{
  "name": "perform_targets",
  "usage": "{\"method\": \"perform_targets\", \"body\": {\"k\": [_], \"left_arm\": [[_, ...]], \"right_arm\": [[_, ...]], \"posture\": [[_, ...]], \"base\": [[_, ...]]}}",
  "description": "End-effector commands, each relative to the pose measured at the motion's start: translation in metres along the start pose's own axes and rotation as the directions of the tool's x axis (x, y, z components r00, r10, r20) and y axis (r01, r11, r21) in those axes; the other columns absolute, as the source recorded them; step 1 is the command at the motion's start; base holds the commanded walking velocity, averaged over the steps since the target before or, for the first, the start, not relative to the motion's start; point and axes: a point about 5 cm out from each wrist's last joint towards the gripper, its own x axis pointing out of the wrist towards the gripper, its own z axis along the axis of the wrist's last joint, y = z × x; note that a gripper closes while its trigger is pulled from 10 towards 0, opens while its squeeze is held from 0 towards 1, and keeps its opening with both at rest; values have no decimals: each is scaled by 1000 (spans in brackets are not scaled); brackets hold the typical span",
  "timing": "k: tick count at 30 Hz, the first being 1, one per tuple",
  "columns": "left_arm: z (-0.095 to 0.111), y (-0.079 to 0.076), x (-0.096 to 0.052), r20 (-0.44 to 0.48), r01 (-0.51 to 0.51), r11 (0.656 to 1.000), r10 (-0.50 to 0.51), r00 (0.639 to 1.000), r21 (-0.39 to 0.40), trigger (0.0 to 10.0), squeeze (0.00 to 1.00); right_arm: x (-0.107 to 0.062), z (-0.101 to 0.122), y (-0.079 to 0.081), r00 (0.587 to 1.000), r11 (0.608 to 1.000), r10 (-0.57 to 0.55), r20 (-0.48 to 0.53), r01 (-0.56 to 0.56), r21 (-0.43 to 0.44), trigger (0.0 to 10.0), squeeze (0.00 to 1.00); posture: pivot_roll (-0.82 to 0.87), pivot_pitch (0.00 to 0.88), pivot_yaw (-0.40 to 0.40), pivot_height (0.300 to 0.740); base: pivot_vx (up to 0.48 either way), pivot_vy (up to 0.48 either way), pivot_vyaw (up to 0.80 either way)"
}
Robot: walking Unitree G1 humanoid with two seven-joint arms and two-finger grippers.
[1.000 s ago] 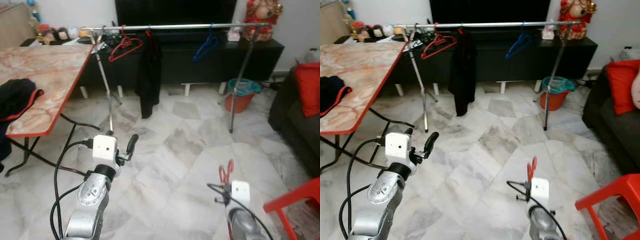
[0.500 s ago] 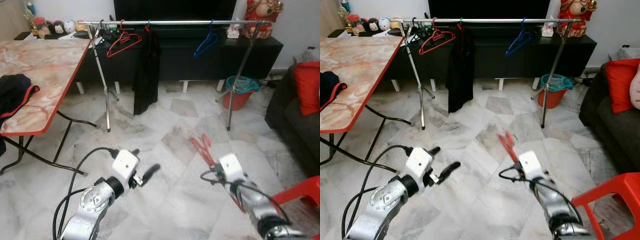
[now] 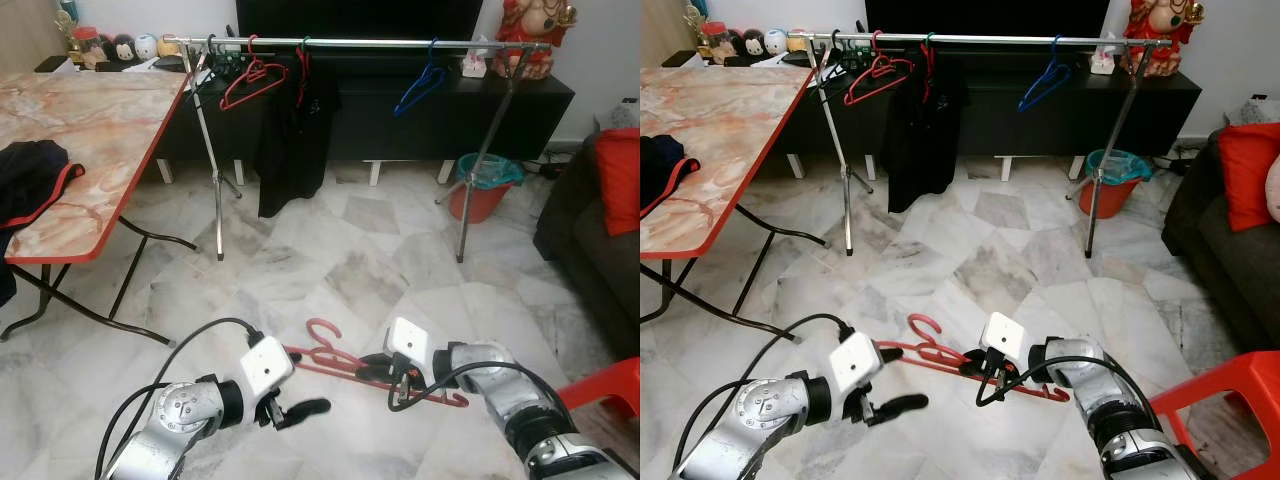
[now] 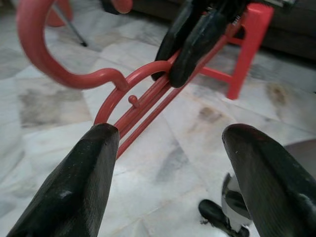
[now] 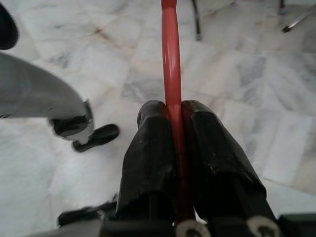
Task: Hang hanger
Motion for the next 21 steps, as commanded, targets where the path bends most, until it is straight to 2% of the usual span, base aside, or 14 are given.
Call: {"method": "perform_targets", "body": {"k": [1,5,11,21], "left_arm": [[-1,0,0,-22,31,1000,-31,999,3,10000,0],[-3,9,-1,-37,-12,1000,13,999,11,10000,0],[-9,13,-6,-65,-43,999,43,997,0,10000,0],[-14,12,-6,-79,53,996,-59,995,-74,10000,0]], "right_arm": [[-4,6,-2,1000,1000,23,5,-23,-22,10000,0],[-6,6,3,994,993,108,-29,-109,-43,10000,0],[-8,5,7,989,988,139,-44,-141,-66,10000,0],[-7,19,17,975,973,218,45,-213,-93,10000,0]], "posture": [[100,0,-87,740],[107,0,-107,740],[107,0,-109,740],[93,0,-88,740]], "base": [[0,0,0],[0,0,0],[0,0,0],[0,0,0]]}}
